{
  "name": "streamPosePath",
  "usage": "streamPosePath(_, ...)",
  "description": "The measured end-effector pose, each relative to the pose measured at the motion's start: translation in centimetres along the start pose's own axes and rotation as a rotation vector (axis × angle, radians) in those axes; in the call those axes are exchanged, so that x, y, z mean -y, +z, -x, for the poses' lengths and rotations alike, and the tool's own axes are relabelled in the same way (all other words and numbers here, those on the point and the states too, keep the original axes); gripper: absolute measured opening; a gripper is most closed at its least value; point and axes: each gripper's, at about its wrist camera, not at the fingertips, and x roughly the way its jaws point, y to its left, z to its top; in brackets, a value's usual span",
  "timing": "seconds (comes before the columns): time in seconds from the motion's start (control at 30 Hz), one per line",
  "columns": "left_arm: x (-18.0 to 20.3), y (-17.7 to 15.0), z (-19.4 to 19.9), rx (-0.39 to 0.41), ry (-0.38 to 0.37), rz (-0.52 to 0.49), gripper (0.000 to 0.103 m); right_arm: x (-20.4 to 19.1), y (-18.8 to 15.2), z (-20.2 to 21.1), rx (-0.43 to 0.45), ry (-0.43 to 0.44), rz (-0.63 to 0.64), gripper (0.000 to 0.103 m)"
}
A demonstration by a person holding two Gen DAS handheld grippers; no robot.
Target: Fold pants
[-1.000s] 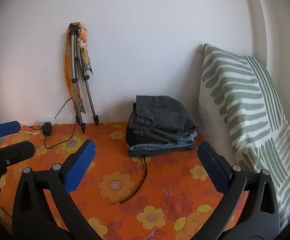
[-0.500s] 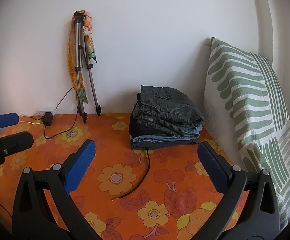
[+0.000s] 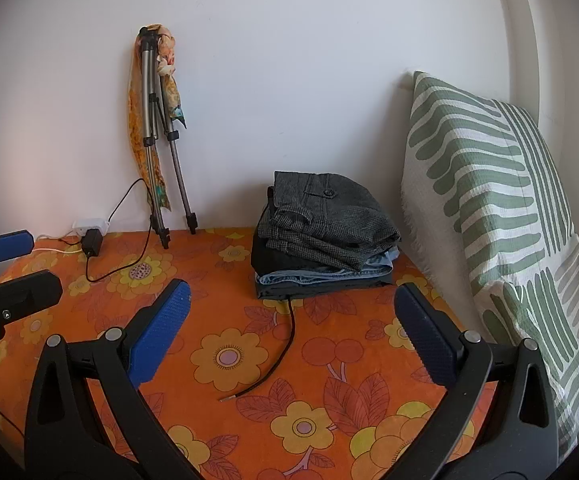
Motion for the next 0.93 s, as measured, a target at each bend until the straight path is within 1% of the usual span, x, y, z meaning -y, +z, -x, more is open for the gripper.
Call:
streamPosePath(0.4,-0.01,-0.01,-0.01,0.0,-0.005,0.0,0.083,-0.13,0.06,-0.08,-0.004,0.003,0.003,0.103)
streamPosePath(0.7,0.01,0.0,0.05,0.014,0.004,-0.01,0.083,-0.13,-0.03,-0.21,-0.009,0.003,0.003,0.103)
streamPosePath(0.93,-0.03,0.07,-0.18,-0.003,0.0,0.0,0.083,-0.13,-0.13,-0.34,-0.009,0.0,0.004,0.103)
